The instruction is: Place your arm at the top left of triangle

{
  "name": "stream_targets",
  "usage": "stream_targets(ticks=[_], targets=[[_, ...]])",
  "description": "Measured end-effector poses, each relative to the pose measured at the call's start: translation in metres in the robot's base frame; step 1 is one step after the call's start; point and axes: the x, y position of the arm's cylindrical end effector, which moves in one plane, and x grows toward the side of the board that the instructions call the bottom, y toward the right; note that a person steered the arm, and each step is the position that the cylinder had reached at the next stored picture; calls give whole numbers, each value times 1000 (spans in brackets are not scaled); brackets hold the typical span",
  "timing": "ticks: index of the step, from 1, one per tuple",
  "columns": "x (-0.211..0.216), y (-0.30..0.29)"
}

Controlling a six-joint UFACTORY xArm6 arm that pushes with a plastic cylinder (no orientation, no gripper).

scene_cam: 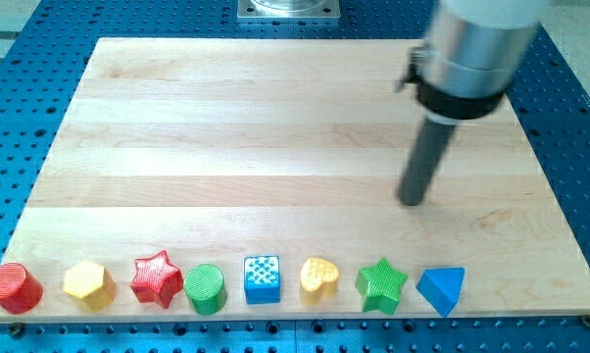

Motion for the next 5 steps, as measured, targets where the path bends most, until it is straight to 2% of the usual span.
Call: stream_targets(ticks=[1,2,3,4,5], targets=[[3,-84],[-13,-173],[10,-286],[13,-340],[18,-257]])
